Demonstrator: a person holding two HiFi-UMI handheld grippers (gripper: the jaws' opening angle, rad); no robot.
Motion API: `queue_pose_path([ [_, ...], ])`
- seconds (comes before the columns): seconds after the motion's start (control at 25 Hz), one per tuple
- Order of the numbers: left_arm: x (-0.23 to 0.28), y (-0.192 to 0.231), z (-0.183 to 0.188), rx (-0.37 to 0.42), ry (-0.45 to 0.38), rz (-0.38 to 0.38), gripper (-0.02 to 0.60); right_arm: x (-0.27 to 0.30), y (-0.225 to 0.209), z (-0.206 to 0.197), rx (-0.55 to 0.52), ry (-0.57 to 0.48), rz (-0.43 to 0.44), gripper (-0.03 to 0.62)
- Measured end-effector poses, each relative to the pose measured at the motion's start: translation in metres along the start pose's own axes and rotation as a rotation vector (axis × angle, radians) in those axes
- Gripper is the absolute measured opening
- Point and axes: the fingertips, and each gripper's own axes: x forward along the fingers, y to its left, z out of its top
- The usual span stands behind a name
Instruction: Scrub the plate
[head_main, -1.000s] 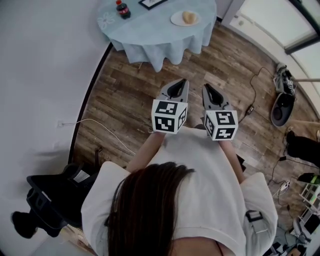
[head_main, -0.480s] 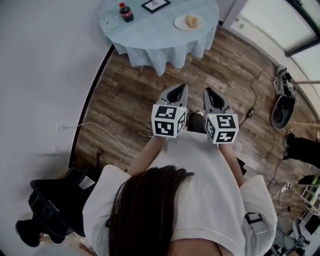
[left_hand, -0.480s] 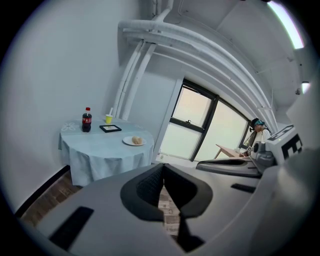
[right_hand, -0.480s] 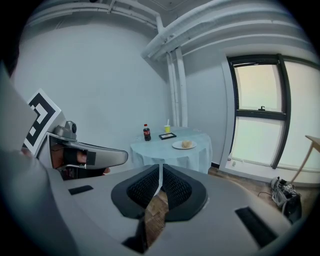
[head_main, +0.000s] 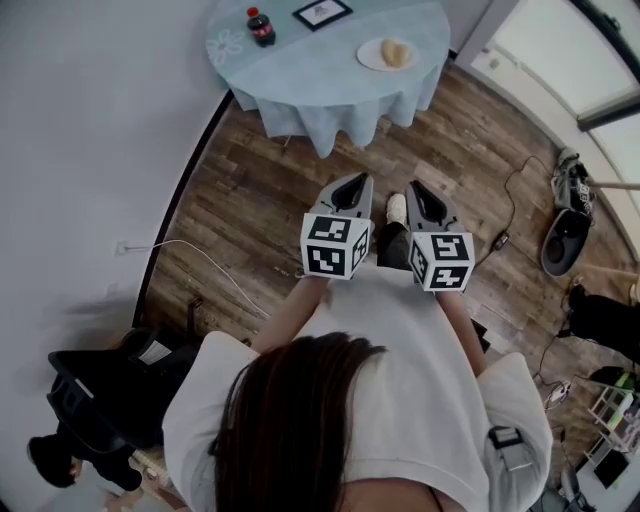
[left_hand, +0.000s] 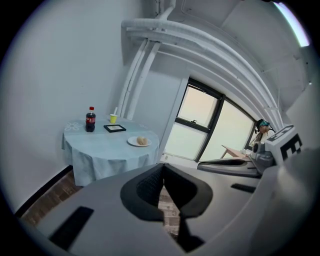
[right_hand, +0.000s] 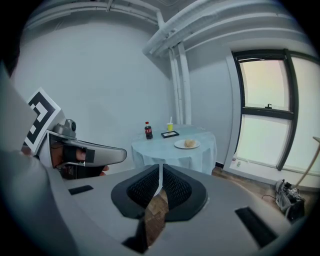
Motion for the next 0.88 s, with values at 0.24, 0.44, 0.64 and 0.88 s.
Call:
queue_pose_path([
  [0.24, 0.019, 0.002, 0.013, -0.008, -0.010, 0.036, 0.009, 0.016, -0.019, 0.011, -0.010, 0.001, 0.031, 0.038],
  [0.44, 0.043, 0.002, 0.024, -0.028, -0.005, 0.066, 0.011, 0.033, -0.043, 0.021, -0.005, 0.012, 0.056, 0.038],
  [0.64, 0.066, 0.008, 0.035, -0.046, -0.004, 0.102, 0.009, 0.055, -0.066, 0.031, -0.002, 0.020, 0.076, 0.038],
  [0.88, 0.096, 0.016, 0.051, -0.069, 0.002, 0.137, 0.011, 0.082, -0.091, 0.043, -0.007, 0.033, 0.110, 0.038],
])
